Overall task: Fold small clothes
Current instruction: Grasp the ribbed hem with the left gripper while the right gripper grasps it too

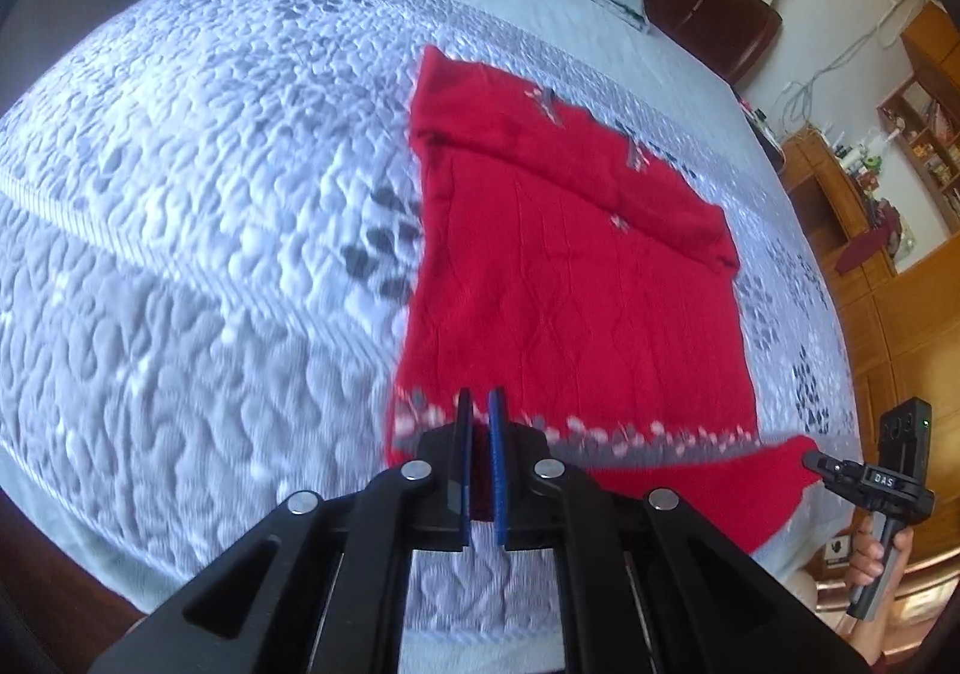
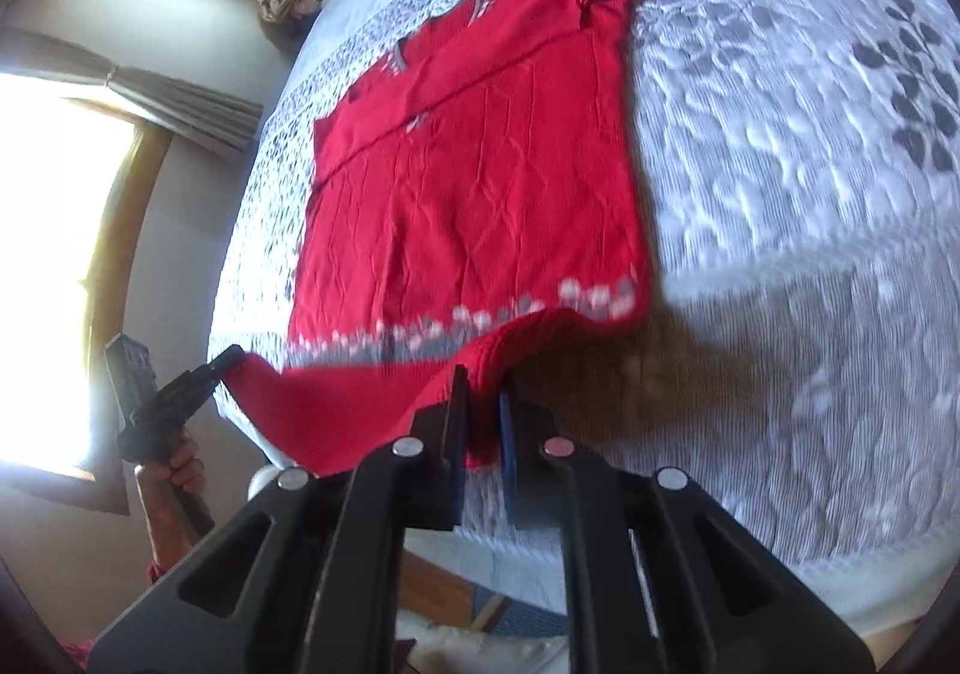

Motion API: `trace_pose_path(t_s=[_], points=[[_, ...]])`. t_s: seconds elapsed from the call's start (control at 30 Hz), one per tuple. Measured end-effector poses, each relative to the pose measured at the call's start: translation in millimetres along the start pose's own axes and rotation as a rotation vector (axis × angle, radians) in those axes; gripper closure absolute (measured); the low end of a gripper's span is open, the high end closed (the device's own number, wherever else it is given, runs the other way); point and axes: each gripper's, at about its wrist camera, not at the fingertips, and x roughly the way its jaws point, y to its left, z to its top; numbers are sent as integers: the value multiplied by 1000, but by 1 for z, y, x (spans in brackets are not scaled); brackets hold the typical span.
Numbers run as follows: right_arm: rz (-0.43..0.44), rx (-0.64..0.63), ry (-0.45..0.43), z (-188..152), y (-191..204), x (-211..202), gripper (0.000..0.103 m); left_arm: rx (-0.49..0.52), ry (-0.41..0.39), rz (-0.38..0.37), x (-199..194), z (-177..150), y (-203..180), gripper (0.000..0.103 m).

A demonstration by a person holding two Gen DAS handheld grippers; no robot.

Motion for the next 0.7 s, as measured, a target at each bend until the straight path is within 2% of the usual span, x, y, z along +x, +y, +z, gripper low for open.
trace_pose_path(t_s=[0.17,0.27,0.33,0.47,0.53,0.57,0.6,0.7], points=[[25,63,24,41,-8,17,95,-32,-34,60,21,31,8,103],[-12,83,50,71,-11,36,95,-34,-33,116,39,47,17,103],[-24,98,63,84,-13,46,95,-12,-26,113,45,51,17,103],[-95,125,107,110,-22,72,95,119,-15,75,48,50,4,102],[-130,139,126,118,-30,83,89,206,16,41,50,47,-5,96],[-151,144,134,121,-32,89,84,237,30,26,51,45,-9,91],[-168,149,133,123,-36,93,83,268,44,8,52,44,-12,85],[-153,148,124,123,-40,92,80,342,60,-11,55,39,-19,67]])
